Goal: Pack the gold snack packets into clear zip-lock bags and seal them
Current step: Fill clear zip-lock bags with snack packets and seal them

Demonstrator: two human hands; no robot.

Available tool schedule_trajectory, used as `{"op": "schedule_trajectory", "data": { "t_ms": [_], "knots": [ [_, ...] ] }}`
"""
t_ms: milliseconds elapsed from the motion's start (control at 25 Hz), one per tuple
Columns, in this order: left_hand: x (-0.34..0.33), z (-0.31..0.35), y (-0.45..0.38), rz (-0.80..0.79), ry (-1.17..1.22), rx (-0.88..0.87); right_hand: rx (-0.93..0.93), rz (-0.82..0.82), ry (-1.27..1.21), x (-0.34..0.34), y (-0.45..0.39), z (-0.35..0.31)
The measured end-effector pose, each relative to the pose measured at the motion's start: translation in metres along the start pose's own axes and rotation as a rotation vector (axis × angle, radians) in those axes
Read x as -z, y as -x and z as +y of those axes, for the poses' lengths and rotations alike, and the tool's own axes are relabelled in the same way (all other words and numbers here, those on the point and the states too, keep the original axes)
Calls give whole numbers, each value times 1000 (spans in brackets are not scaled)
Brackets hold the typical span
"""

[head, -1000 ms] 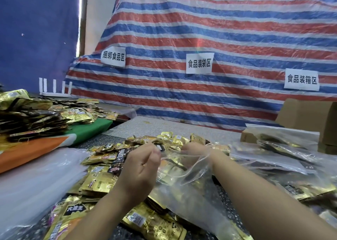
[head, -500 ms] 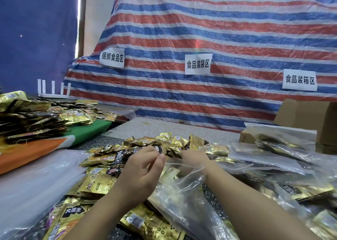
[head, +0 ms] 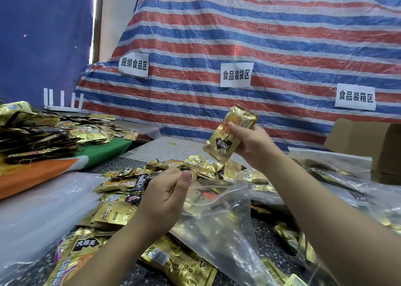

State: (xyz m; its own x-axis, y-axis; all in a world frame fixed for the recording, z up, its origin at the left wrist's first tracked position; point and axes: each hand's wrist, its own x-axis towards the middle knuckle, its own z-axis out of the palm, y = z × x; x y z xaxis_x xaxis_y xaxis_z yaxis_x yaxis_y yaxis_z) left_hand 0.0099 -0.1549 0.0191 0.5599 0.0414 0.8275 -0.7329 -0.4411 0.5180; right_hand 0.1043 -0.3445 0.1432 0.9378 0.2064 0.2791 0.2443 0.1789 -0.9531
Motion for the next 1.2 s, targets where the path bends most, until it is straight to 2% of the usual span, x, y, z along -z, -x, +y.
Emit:
{"op": "schedule_trajectory", "data": {
  "t_ms": [80, 160, 280, 400, 760, 920, 1200],
  "knots": [
    [0, 1, 0, 15, 5, -1, 47, -97, -149, -7, 14, -14],
    [1, 3, 0, 24, 5, 6, 67, -202, -148, -13, 29, -20],
    [1, 5, 1, 47, 30, 36, 121, -315, 80, -20, 47, -18],
    [1, 6, 1, 72, 52, 61, 164, -334, 288, -21, 54, -13],
    [0, 7, 2, 89, 102, 144, 145, -444, 745, -19, 65, -12],
    [2, 10, 1, 103, 148, 217, 126, -575, 1018, -23, 73, -15],
    [-2, 12, 6, 131, 121, 216, 82, -692, 1374, -33, 80, -20]
  ]
}}
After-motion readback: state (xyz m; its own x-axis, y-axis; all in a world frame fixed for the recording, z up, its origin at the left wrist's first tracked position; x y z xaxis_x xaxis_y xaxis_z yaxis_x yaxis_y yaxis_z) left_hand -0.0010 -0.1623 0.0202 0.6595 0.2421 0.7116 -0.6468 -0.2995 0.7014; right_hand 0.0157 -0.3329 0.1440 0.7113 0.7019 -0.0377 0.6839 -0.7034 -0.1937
